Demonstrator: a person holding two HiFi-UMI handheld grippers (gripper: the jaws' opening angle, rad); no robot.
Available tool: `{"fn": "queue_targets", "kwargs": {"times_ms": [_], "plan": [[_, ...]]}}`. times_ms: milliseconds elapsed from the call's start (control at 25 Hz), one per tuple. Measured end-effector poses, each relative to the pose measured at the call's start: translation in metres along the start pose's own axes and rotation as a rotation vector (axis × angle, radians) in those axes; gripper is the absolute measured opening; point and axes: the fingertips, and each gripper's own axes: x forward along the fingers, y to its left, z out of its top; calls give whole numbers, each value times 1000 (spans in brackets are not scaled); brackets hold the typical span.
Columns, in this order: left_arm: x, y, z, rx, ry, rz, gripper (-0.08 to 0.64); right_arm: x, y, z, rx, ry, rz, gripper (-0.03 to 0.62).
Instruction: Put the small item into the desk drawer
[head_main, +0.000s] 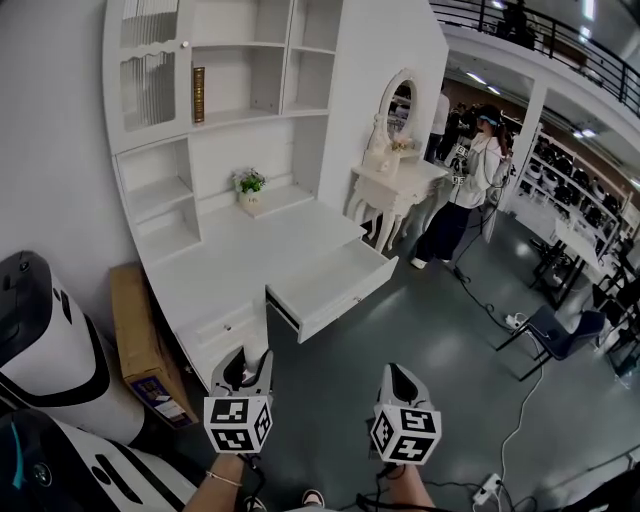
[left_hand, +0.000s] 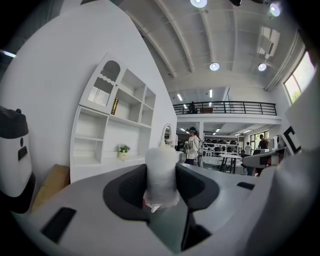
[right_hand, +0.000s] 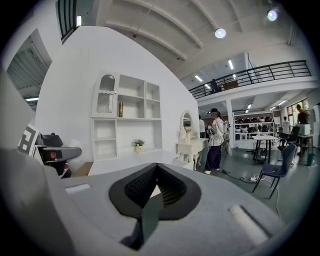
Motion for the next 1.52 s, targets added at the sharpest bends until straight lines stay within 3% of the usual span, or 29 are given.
{"fn": "queue_targets", "kwargs": {"times_ms": [440,960,1200,1520], "plan": [[53,-46,-6,-4,-5,49,163,29,-90,5,3,3,5,5],[99,-58,-23,-4,44,53,163,64,-130,-9,31,39,-8,5],[151,-59,-17,16,39,42,163,104,-153,-6,33,44,-24,5],[249,-61,1,15,28,50,163,188,-192,26,14,34,-13,5]]}}
